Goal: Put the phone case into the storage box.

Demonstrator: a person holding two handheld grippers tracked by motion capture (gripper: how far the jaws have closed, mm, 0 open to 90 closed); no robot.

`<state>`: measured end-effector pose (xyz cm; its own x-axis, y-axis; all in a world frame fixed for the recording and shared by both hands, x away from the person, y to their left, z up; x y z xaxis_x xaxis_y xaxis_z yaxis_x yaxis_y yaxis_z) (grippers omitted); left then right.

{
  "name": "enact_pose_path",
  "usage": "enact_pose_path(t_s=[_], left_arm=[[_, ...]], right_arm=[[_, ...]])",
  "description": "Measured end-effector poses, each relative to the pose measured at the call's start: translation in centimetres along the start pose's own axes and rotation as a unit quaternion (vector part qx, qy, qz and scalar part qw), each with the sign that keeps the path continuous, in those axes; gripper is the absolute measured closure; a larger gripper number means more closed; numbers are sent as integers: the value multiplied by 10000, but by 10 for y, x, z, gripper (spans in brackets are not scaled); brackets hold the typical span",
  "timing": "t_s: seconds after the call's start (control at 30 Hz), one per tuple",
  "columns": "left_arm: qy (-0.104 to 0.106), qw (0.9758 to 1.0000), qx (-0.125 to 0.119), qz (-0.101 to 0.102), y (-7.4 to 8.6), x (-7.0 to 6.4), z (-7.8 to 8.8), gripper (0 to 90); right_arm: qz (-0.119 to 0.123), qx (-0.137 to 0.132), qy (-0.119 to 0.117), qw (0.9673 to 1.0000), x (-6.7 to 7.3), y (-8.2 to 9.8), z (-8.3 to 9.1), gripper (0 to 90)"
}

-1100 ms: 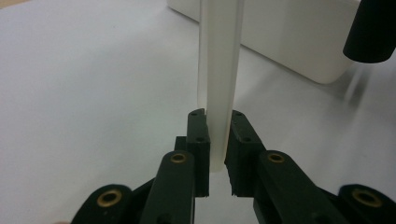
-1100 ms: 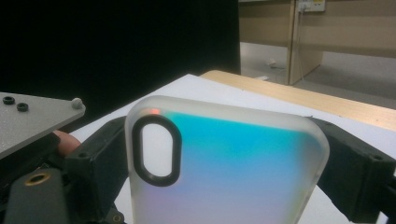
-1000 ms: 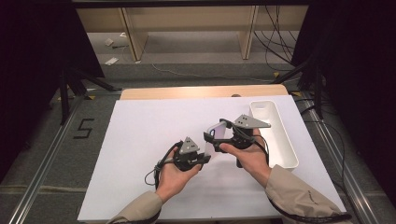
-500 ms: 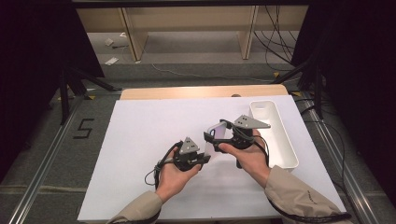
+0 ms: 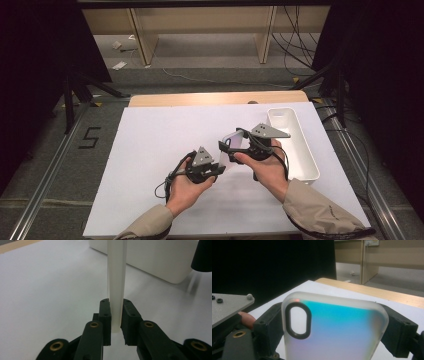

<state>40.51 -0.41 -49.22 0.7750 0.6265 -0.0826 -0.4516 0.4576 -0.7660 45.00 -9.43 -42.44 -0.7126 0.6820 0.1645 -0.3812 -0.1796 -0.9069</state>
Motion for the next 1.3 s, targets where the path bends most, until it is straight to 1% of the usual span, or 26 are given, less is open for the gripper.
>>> enact_pose_path(t_s=[0.07,0.17,0.27,0.33,0.4,0.43,0.5,0.53,0.57,0.63,0.73,0.83,1.03,1.2,1.3], left_arm=[[-3,10000,-40,-35,-1,0,0,752],[89,9996,-207,-163,-4,-2,3,676],[88,9989,-348,-303,-7,-2,9,551],[79,9987,-358,-357,-7,-1,12,449],[37,9988,-287,-394,-5,0,14,339],[1,9988,-263,-409,-4,1,15,298],[-79,9985,-179,-519,-2,3,18,226],[-97,9985,-161,-515,-1,3,19,187],[-111,9984,-138,-538,0,4,21,157],[-143,9983,-130,-551,0,5,23,129],[-162,9982,-43,-584,4,7,25,50],[-213,9980,4,-589,8,10,29,0],[-301,9982,-53,-511,13,19,38,0],[-333,9984,-44,-449,20,23,44,0],[-326,9986,-81,-408,22,25,46,0]], right_arm=[[-15,-21,-16,10000,0,-1,1,177],[-85,-65,-30,9999,-1,-4,3,178],[-94,-95,-7,9999,-3,-7,6,178],[-113,-126,9,9999,-6,-8,9,178],[-145,-148,32,9998,-9,-10,11,178],[-151,-151,53,9998,-10,-11,12,178],[-171,-180,69,9997,-13,-12,14,178],[-180,-207,86,9996,-14,-13,15,178],[-190,-210,85,9996,-15,-14,17,178],[-214,-237,94,9994,-17,-16,18,178],[-224,-249,117,9994,-20,-17,20,178],[-233,-261,146,9993,-22,-18,22,178],[-251,-287,204,9991,-27,-20,25,178],[-256,-314,275,9988,-33,-22,29,178],[-265,-329,309,9986,-36,-24,31,178]])
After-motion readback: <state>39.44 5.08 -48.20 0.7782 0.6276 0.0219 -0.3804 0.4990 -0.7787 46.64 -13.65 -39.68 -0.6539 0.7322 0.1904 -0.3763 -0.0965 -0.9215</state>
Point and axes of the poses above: each handheld gripper's, and its own axes: z roughly backward along the jaws, y roughly out of its underside, x roughly to its left, the point moved 8 cm from there along -z, roughly forward along the jaws, and after that the axes turned 7 degrees about x, right-handed, at the moved point
